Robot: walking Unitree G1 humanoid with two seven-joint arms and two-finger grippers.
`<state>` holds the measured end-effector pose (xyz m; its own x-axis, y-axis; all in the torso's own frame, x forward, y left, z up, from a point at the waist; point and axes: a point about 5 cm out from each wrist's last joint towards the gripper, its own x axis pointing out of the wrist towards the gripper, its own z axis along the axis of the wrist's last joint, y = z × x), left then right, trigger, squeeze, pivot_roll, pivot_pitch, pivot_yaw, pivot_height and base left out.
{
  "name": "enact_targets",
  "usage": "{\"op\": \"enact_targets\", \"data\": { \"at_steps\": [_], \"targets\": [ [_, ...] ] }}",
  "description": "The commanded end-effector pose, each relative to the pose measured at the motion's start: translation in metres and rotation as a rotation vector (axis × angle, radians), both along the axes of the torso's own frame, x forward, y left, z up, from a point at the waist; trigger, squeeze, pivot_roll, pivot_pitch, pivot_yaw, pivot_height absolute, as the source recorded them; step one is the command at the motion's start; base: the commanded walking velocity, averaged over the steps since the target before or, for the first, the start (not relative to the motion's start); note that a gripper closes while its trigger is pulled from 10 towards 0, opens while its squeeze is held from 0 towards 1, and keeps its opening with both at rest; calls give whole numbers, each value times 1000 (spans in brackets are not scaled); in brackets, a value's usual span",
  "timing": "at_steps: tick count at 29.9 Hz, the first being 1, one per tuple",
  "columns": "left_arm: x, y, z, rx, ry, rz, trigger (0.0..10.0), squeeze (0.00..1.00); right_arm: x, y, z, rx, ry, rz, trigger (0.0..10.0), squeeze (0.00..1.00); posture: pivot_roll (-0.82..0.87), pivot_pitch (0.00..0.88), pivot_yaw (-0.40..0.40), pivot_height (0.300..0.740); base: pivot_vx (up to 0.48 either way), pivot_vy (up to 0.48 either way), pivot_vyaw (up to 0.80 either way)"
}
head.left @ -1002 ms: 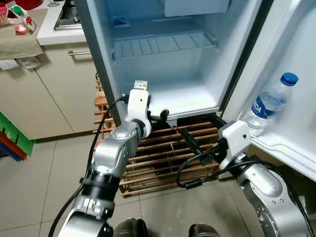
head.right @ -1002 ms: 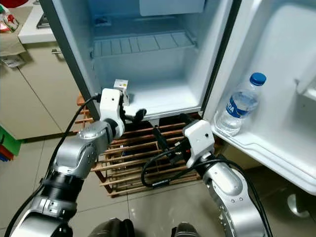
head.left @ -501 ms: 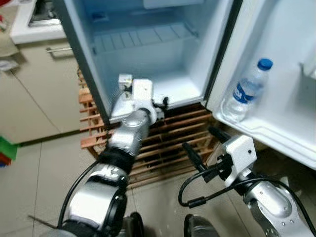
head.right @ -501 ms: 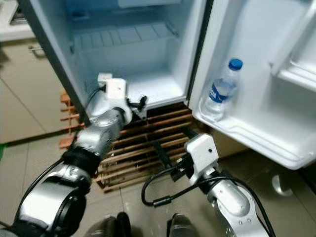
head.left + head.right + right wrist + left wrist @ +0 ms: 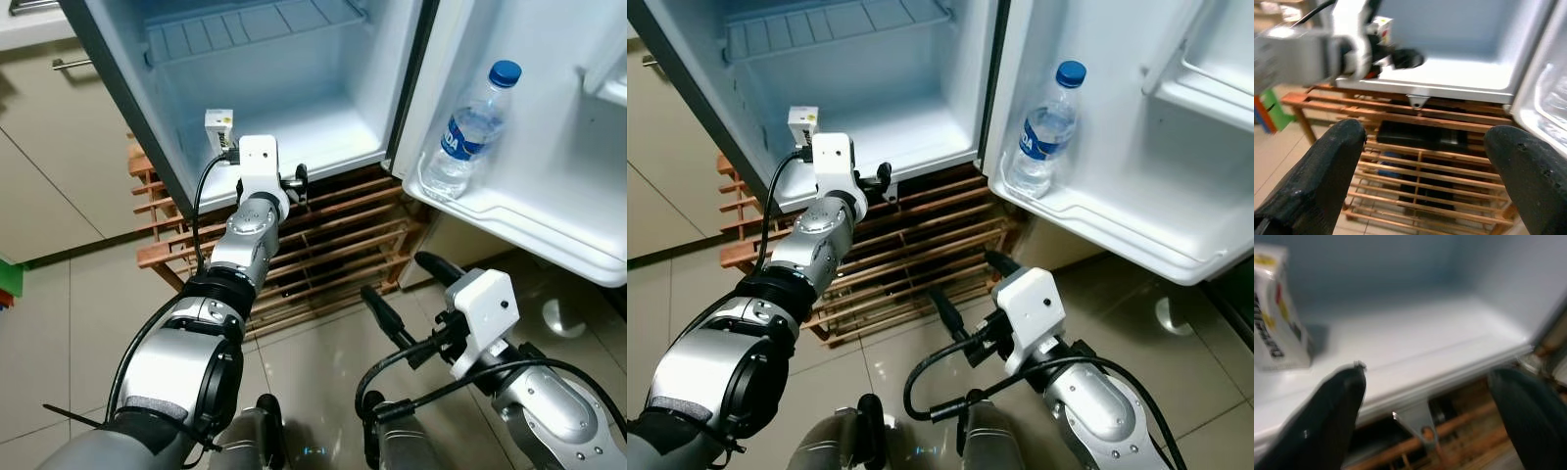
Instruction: Restocking fridge
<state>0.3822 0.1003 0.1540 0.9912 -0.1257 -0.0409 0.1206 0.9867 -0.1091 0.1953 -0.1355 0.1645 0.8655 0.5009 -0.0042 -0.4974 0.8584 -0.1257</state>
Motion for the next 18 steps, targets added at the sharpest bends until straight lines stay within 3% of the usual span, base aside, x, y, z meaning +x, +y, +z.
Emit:
{"op": "enact_targets", "data": {
  "at_steps": [1, 5, 6, 9, 11, 12, 16, 18],
  "targets": [
    [-24, 6, -1, -14, -59, -63, 10000, 0, 2, -10, 3, 14, -20, -101, 10000, 149, -285, 233, 65, 740, 0, 0, 0],
    [-70, 26, 10, -16, -171, -104, 10000, 0, 3, -13, -2, 28, -42, -190, 10000, 149, -229, 196, 61, 740, 0, 0, 0],
    [-70, 26, 10, -16, -171, -104, 10000, 0, 3, -13, -2, 28, -42, -190, 10000, 149, -229, 196, 61, 740, 0, 0, 0],
    [-100, 35, 7, 68, -223, -119, 10000, 0, 13, -14, -3, 47, -66, -224, 10000, 149, -186, 155, 55, 740, 0, 0, 0],
    [-115, 43, -8, 95, -155, -49, 10000, 0, 22, -12, -2, 50, -83, -215, 10000, 145, -169, 117, 44, 740, 0, 0, 0],
    [-118, 44, -10, 96, -128, -22, 10000, 0, 26, -12, -2, 52, -89, -210, 10000, 141, -163, 106, 40, 740, 0, 0, 0],
    [-98, 36, 1, 77, -145, 26, 10000, 0, 48, -11, -2, 59, -107, -204, 10000, 145, -138, 48, 4, 740, 0, 0, 0],
    [-93, 33, 3, 69, -147, 27, 10000, 0, 53, -10, -1, 57, -114, -199, 10000, 157, -141, 34, -5, 740, 0, 0, 700]
  ]
}}
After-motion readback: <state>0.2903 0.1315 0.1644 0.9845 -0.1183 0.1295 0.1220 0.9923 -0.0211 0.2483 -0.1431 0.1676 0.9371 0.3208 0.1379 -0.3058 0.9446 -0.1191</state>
